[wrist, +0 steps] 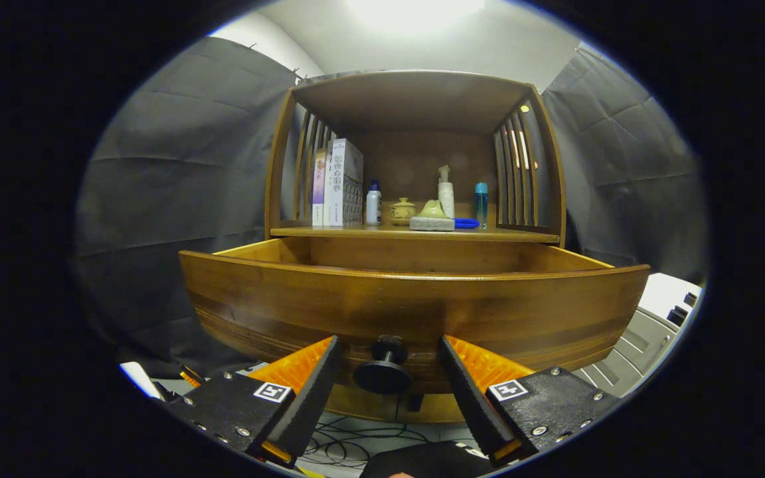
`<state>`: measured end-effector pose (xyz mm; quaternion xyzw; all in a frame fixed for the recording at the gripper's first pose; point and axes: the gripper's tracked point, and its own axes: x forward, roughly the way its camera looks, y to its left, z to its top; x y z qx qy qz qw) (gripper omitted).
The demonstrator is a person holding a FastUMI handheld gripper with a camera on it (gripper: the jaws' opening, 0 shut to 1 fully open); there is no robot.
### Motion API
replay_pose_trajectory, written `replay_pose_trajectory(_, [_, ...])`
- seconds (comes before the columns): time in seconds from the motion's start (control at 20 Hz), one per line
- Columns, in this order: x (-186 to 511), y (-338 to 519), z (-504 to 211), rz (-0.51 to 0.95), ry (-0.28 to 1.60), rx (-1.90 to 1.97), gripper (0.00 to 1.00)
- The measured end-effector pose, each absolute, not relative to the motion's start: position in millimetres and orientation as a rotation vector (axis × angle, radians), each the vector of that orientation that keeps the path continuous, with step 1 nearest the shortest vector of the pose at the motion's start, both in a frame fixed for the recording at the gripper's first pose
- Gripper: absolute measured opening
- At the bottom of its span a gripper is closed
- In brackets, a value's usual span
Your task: Pull open the drawer, take out the items inside it, and place them on the countertop above the cabinet.
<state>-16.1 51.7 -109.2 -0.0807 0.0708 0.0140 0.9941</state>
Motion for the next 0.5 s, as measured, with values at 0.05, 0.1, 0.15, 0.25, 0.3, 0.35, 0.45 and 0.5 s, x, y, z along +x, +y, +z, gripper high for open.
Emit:
replay_pose_trajectory(0.05, [-14.8, 51.5, -109.6, 0.024, 0.139, -0.165, 0.93])
replay_pose_trajectory(0.1, [-13.9, 50.6, -109.4, 0.018, 0.137, -0.175, 0.93])
replay_pose_trajectory(0.15, [-11.8, 48.8, -110.0, 0.01, 0.134, -0.185, 0.92])
replay_pose_trajectory(0.25, [-5.5, 44.2, -109.4, -0.009, 0.13, -0.197, 0.93])
replay_pose_trajectory(0.3, [-2.6, 41.6, -109.0, -0.017, 0.134, -0.193, 0.93])
replay_pose_trajectory(0.35, [-2.0, 44.0, -107.9, -0.017, 0.124, -0.18, 0.93])
replay_pose_trajectory(0.45, [0.7, 42.6, -107.9, -0.026, 0.123, -0.195, 0.93])
replay_pose_trajectory(0.5, [1.6, 42.4, -108.3, -0.029, 0.118, -0.209, 0.93])
